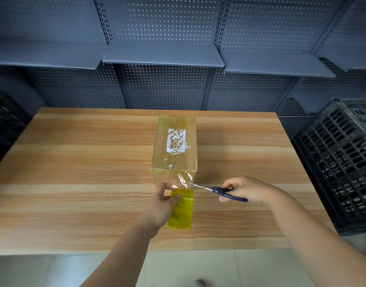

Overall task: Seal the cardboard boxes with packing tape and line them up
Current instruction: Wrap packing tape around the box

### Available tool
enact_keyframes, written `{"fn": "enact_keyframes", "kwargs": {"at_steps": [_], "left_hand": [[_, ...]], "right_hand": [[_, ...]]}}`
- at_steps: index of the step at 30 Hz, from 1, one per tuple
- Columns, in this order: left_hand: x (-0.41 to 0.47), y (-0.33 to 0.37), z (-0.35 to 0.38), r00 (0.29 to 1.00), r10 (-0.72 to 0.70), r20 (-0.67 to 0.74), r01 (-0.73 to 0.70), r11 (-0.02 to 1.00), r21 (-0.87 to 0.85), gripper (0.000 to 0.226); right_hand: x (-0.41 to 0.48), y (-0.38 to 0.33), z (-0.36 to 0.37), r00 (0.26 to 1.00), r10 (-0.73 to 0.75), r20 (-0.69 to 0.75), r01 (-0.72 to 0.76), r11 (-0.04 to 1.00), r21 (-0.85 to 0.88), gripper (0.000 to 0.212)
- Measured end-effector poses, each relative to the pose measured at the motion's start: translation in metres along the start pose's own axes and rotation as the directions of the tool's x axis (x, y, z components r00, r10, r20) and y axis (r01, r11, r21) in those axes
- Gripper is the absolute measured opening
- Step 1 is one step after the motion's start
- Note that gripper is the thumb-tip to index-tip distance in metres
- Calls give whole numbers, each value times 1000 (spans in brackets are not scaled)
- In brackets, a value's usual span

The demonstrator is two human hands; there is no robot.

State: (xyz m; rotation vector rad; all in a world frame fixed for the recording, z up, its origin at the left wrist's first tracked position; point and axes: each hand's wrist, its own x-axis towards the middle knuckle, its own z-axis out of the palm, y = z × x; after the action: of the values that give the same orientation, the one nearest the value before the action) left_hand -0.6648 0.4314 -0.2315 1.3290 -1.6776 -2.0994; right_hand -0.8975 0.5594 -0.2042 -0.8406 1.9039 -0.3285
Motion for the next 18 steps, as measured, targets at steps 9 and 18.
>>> {"fn": "enact_keyframes", "kwargs": {"at_steps": [9, 18], "left_hand": [[-3, 3, -1, 1000, -6, 1, 6, 1000, 9, 7], [0, 0, -3, 1000, -13, 1, 13, 1000, 6, 7]], "right_hand": [[7, -17, 3, 1000, 4, 7, -4, 999, -48, 56], [7, -19, 3, 999, 7, -32, -8, 1000, -18, 31]]}}
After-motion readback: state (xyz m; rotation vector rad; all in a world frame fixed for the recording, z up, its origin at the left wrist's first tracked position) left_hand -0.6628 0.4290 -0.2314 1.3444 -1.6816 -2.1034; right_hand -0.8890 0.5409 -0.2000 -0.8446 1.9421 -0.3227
